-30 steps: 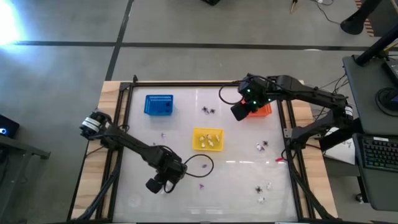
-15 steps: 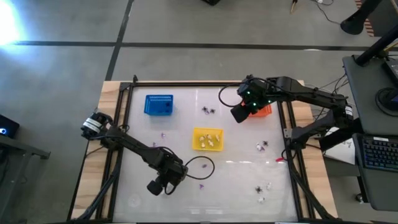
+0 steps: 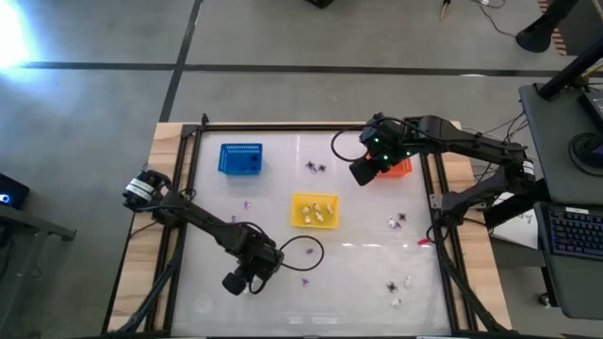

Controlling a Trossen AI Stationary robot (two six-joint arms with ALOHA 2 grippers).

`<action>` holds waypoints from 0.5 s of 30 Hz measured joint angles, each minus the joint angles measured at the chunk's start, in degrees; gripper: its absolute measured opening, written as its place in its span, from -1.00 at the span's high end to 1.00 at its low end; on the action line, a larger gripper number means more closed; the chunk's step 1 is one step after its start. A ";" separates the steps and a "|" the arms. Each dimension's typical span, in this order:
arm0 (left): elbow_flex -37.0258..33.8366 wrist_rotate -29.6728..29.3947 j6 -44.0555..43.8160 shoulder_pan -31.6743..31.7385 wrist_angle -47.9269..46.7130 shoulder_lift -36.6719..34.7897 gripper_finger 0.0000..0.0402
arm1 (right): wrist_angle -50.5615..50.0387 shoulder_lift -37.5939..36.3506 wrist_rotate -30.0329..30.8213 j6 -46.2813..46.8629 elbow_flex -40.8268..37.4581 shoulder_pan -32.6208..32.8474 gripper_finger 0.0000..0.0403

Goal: Sort Halloween decoration
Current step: Put the white skeleton toy into the yellow bin

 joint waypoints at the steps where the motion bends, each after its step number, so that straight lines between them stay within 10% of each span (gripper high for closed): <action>1: -0.06 0.00 -0.02 0.00 0.10 0.00 0.52 | 0.00 0.00 0.00 0.02 -0.01 0.00 0.46; 15: -1.90 1.46 -1.57 0.00 2.95 0.00 0.52 | 0.02 0.00 -0.02 0.20 0.00 0.00 0.48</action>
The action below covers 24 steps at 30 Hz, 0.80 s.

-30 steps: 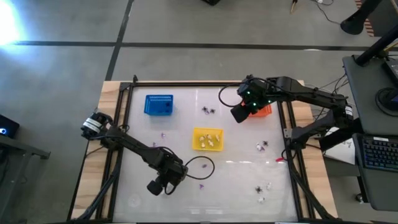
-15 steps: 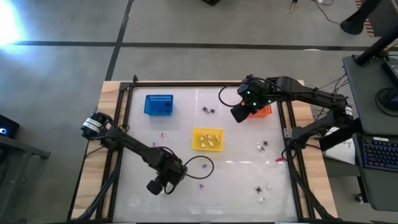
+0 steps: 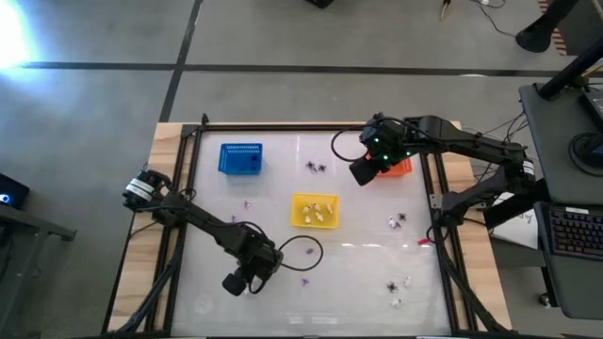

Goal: Sort Halloween decoration
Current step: Put the white skeleton toy into the yellow bin

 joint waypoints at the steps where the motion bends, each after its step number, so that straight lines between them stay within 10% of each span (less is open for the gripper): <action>1: -0.02 0.00 0.00 0.00 0.00 0.00 0.52 | 0.00 0.00 0.00 0.00 0.00 0.00 0.47; 24: 1.29 0.79 -0.74 0.15 -0.70 3.45 0.95 | 0.04 0.00 -0.02 0.04 -0.02 -0.01 0.48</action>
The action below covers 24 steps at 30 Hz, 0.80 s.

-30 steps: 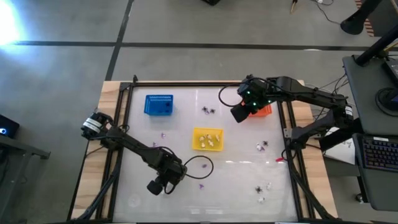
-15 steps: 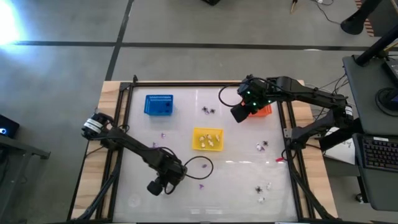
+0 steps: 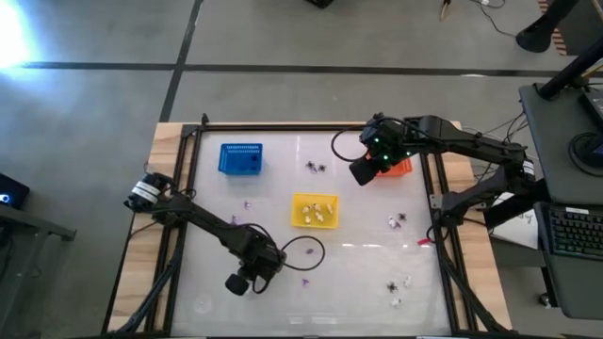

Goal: Sort Halloween decoration
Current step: Put the white skeleton toy into the yellow bin

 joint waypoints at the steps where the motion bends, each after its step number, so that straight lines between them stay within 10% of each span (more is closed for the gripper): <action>1: 0.21 -0.02 0.08 0.02 -0.19 0.00 0.96 | 0.00 0.00 0.00 0.00 0.00 0.01 0.48; 24: 4.41 -3.99 -1.57 2.89 -3.00 -5.43 1.00 | -0.02 0.00 0.02 -0.02 0.00 0.02 0.51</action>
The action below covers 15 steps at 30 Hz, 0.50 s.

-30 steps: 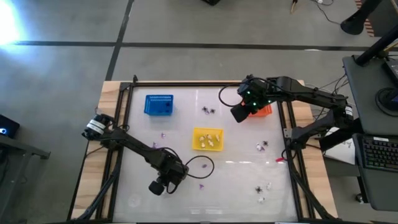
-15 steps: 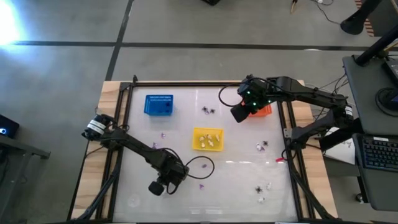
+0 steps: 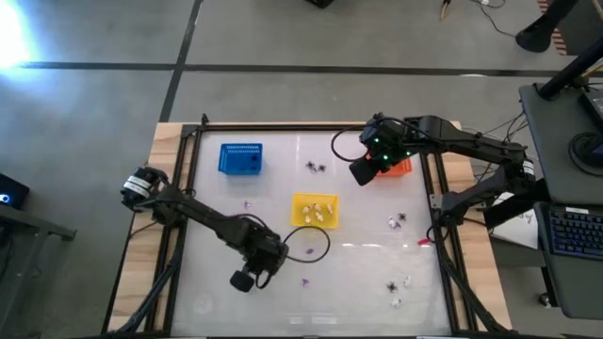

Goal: Sort Halloween decoration
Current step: Put the white skeleton toy into the yellow bin

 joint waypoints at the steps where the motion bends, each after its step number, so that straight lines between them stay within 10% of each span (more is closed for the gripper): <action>1: 0.64 -1.32 0.18 0.68 -0.27 -0.27 1.00 | 0.00 0.00 0.05 0.00 0.00 0.14 0.51; 15: 10.53 -5.92 7.28 16.21 -1.81 -0.80 1.00 | -0.10 0.00 0.02 -1.31 0.00 1.89 0.51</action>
